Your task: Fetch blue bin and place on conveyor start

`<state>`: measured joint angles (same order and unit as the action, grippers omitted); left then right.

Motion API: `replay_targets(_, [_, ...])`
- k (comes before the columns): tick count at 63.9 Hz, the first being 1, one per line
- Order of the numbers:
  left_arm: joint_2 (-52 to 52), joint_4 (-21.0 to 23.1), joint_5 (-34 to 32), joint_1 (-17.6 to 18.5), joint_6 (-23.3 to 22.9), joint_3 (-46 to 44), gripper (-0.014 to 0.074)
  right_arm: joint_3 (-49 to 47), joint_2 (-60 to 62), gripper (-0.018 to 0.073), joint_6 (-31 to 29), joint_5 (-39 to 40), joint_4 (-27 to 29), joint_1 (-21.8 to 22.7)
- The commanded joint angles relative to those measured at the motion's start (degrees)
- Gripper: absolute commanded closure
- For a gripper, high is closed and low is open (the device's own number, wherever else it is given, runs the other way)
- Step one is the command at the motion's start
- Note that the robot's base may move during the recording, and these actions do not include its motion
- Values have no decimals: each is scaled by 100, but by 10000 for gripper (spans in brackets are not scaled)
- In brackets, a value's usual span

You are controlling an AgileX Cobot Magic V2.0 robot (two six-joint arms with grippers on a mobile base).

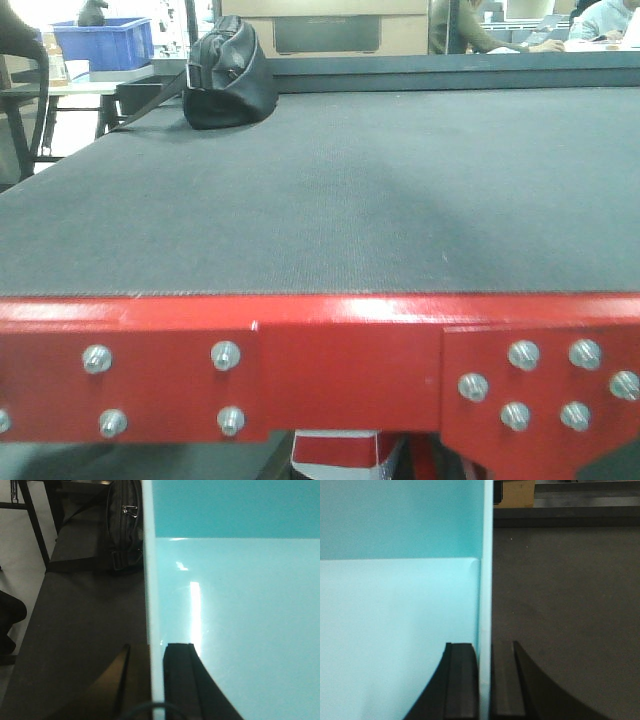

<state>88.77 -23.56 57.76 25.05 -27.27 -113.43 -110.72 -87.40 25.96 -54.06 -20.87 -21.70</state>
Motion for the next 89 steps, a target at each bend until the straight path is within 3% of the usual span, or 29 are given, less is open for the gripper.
replay_targets(1, [-104,-127,-202,21,23,-57,708,-53,73,721,-63,185,-116,36])
replay_targets(89, [-104,-127,-202,21,23,-57,708,-53,73,721,-63,223,-104,36])
